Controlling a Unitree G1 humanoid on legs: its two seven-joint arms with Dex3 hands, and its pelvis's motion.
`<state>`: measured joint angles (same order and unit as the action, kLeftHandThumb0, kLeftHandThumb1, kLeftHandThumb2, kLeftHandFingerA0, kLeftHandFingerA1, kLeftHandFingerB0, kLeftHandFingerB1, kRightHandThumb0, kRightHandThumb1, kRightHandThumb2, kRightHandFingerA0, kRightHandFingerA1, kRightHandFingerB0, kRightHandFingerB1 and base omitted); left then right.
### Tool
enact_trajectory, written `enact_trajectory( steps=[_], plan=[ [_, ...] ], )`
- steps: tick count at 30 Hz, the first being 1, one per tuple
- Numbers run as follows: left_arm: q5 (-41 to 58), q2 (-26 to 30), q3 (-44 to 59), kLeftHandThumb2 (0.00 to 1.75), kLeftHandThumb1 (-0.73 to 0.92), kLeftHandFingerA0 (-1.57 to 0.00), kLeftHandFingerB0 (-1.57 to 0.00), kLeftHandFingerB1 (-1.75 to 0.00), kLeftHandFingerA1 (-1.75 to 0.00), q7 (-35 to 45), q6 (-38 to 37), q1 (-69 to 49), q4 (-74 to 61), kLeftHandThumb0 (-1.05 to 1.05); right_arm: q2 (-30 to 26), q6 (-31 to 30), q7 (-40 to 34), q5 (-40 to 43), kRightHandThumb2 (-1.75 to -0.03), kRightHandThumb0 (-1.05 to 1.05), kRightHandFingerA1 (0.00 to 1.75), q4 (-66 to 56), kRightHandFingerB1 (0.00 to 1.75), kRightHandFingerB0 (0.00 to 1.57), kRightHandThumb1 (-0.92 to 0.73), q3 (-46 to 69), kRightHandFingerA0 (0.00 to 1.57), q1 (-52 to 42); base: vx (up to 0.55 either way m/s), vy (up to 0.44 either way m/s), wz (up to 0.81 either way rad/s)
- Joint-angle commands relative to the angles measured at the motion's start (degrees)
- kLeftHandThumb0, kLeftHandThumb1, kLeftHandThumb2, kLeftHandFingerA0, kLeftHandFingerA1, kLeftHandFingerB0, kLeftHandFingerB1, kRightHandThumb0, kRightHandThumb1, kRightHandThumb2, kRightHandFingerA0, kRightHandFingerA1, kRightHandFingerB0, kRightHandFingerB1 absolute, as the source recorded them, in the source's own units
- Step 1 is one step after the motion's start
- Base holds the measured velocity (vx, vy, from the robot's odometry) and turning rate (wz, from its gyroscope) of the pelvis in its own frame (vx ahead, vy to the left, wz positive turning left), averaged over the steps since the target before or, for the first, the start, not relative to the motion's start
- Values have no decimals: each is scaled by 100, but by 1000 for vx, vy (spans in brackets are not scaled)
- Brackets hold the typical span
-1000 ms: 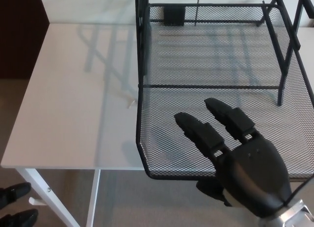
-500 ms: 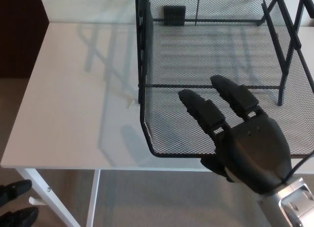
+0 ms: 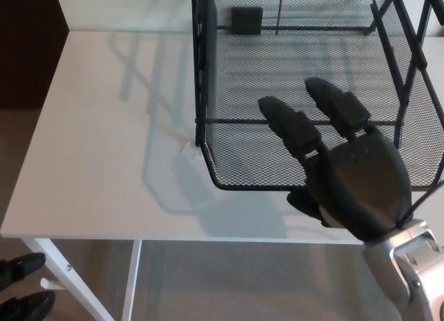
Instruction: The robot walk towards a table in front and then pushes a layer of a file tray back to its original position using its right hand
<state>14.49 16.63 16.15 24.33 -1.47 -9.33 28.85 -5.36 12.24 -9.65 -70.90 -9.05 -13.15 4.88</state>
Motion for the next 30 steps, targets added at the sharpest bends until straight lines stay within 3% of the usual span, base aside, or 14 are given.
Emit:
enact_trajectory(
  steps=[1, 4, 5, 7, 12, 13, 30],
  plan=[
    [-18, 128, 2, 62, 46, -55, -50, -44, -48, 42, 89, 5, -66, -26, -141, -403, 2, 157, -53, -44, 26, 358, 26, 12, -39, -82, 4, 355, 0, 0, 0],
    [-21, 127, 1, 62, 46, -55, -50, -44, -48, 38, 90, 0, -75, -26, -194, -470, -28, 202, -53, -44, 26, 383, 26, 12, -39, -144, 4, 388, 0, 0, 0],
    [-17, 135, -11, 63, 46, -53, -48, -44, -48, 68, 80, -5, -137, -28, -149, -599, 93, 218, -58, -45, 19, 620, 26, 11, -33, -192, 6, 608, 0, 0, 0],
    [-5, 134, -9, 62, 45, -53, -48, -43, -48, 85, 81, 17, -114, -27, -143, -699, 131, 231, -52, -44, 26, 724, 26, 11, -39, -257, 3, 725, 0, 0, 0],
    [1, 123, -3, 61, 46, -55, -49, -43, -47, 69, 105, 35, -138, -25, -134, -853, 78, 339, -53, -45, 25, 994, 23, 7, -38, -380, 5, 1001, 0, 0, 0],
    [-8, 128, -7, 61, 45, -55, -49, -43, -48, 69, 98, 39, -142, -26, -134, -914, 103, 319, -68, -47, 22, 1035, 21, 6, -33, -416, 5, 1074, 0, 0, 0],
    [-80, 156, -58, 60, 45, -58, -50, -43, -47, 52, 121, 53, -237, -24, -204, -1494, 2, 383, -67, -47, 24, 1525, 23, 8, -34, -724, 6, 1825, 0, 0, 0]
  ],
)
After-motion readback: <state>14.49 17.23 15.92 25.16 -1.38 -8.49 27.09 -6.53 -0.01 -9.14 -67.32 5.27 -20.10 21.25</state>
